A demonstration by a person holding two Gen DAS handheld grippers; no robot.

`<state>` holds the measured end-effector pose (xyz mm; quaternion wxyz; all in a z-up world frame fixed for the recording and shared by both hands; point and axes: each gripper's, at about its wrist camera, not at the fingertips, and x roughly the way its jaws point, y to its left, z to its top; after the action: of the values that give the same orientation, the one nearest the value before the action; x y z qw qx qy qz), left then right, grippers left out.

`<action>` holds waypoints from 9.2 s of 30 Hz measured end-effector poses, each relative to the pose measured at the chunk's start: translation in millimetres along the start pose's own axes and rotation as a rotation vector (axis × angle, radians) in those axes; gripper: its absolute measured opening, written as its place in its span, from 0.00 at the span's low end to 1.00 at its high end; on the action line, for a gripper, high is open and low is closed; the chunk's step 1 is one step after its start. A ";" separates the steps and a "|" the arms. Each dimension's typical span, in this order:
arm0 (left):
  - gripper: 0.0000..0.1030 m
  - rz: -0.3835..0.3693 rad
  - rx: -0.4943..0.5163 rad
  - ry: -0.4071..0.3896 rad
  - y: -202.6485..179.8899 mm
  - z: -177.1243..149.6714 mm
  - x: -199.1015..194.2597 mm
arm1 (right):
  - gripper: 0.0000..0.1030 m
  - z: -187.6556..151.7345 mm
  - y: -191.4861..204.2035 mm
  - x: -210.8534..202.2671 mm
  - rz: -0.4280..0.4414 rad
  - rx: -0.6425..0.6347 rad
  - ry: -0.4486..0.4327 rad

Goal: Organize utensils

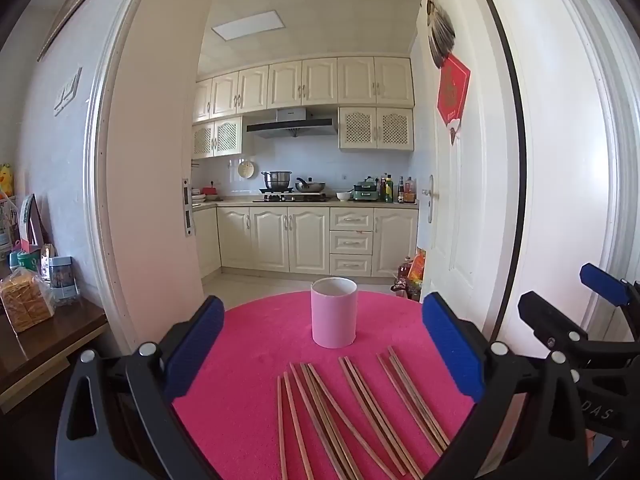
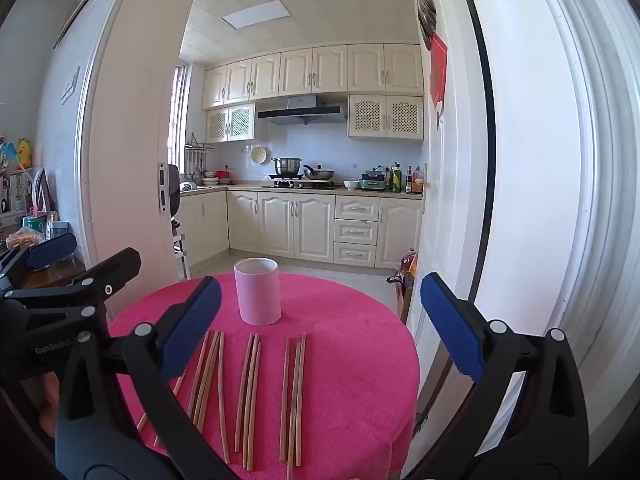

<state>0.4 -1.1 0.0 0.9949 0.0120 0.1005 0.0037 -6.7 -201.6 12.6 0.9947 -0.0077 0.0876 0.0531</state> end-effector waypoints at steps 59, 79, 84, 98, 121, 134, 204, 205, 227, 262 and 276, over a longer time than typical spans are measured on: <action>0.95 0.014 0.029 0.008 -3.2 -4.3 52.8 | 0.94 -1.1 -19.2 51.2 0.012 0.027 0.081; 0.95 0.016 0.030 0.028 -8.3 -4.0 63.1 | 0.94 -4.4 -20.8 56.2 0.016 0.047 0.104; 0.95 0.018 0.030 0.035 -8.7 -3.8 65.4 | 0.94 -3.4 -21.3 60.3 0.029 0.055 0.119; 0.95 0.036 0.042 0.055 -7.1 -5.1 67.0 | 0.94 -1.3 -18.1 68.5 0.027 0.040 0.146; 0.95 0.019 0.009 0.301 19.2 -23.4 103.2 | 0.94 -13.0 -13.6 103.4 0.079 0.028 0.320; 0.36 -0.050 -0.151 0.812 77.5 -94.2 176.8 | 0.66 -52.7 -11.9 177.0 0.195 0.016 0.668; 0.06 -0.375 -0.242 0.195 21.3 5.6 178.6 | 0.05 14.8 -43.8 216.7 0.553 0.295 0.483; 0.06 -0.369 -0.238 0.162 18.3 12.8 180.4 | 0.05 22.2 -44.0 215.0 0.558 0.300 0.440; 0.06 -0.139 -0.238 -0.257 16.3 65.0 273.3 | 0.06 80.3 -7.3 279.6 0.414 0.368 -0.116; 0.45 -0.135 -0.174 -0.017 34.0 16.6 261.7 | 0.07 27.8 8.6 278.8 0.355 0.253 0.046; 0.64 -0.112 -0.105 0.231 44.3 3.4 212.6 | 0.47 29.8 -13.3 234.5 0.303 0.225 0.161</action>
<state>209.2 45.2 -38.1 0.9746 -0.0463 0.2145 -0.0451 229.5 -189.7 0.9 0.9597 0.1127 0.1723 0.1913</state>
